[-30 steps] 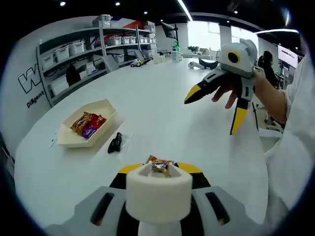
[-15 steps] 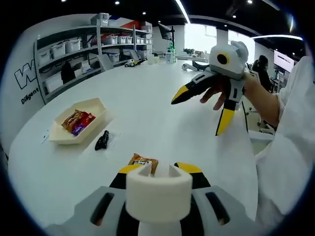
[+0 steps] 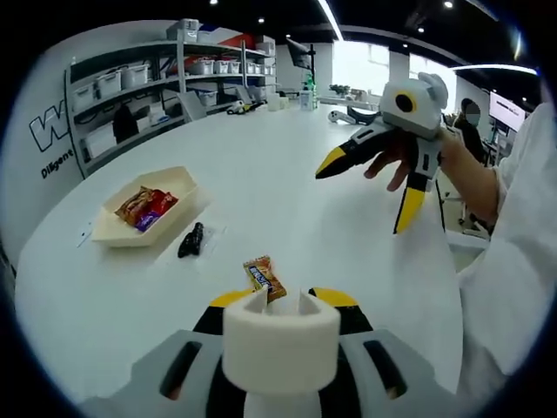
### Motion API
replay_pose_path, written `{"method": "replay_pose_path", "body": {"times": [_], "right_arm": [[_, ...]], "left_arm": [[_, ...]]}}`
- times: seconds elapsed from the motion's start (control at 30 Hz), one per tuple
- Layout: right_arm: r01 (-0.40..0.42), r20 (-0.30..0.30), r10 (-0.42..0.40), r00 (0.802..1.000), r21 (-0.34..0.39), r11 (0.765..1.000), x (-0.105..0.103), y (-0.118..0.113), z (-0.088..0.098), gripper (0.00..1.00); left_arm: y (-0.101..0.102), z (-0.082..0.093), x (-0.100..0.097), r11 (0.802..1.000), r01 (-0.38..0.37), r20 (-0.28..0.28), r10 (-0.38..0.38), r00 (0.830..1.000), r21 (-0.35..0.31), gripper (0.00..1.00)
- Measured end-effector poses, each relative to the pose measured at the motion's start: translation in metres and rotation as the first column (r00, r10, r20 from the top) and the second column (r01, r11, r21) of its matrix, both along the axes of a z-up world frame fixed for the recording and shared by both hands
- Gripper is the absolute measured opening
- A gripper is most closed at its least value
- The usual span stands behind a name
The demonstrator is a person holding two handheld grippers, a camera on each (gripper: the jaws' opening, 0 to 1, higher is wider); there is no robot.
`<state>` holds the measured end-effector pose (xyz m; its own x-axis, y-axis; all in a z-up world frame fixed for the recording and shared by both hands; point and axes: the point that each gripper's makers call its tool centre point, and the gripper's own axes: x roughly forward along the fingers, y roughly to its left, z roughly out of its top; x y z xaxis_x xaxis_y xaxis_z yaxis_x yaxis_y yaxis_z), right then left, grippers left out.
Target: Place the target food into the container with the food tongs after gripping and lifting it, then release it inside without dropping or visibly crushing the food.
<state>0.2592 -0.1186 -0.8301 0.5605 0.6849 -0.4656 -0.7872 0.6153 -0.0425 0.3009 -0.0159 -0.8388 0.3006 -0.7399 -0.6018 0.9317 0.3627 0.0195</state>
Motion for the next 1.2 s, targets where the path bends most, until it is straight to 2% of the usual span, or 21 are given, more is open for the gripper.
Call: {"method": "replay_pose_path", "body": {"times": [0.23,0.53,0.77,0.93,1.2], "right_arm": [[-0.001,0.0,0.001,1.0,-0.001,1.0,0.0,0.0,0.0,0.68],[0.001,-0.002,-0.001,1.0,0.0,1.0,0.001,-0.001,-0.001,0.68],[0.006,-0.004,-0.006,1.0,0.0,1.0,0.001,-0.003,-0.002,0.68],[0.006,-0.007,-0.006,1.0,0.001,1.0,0.002,-0.003,-0.003,0.68],[0.005,-0.005,-0.005,1.0,0.002,1.0,0.001,-0.003,-0.003,0.67]], "left_arm": [[0.006,0.003,0.015,1.0,-0.023,0.014,0.023,1.0,0.005,0.22],[-0.003,0.004,0.023,1.0,-0.006,0.049,0.005,0.999,0.024,0.22],[-0.012,0.002,0.021,1.0,0.01,0.035,-0.011,0.999,0.024,0.22],[-0.013,0.006,0.022,1.0,-0.009,0.026,0.008,1.0,0.02,0.22],[-0.011,0.001,0.028,0.999,-0.03,0.004,0.029,1.0,0.035,0.22]]}}
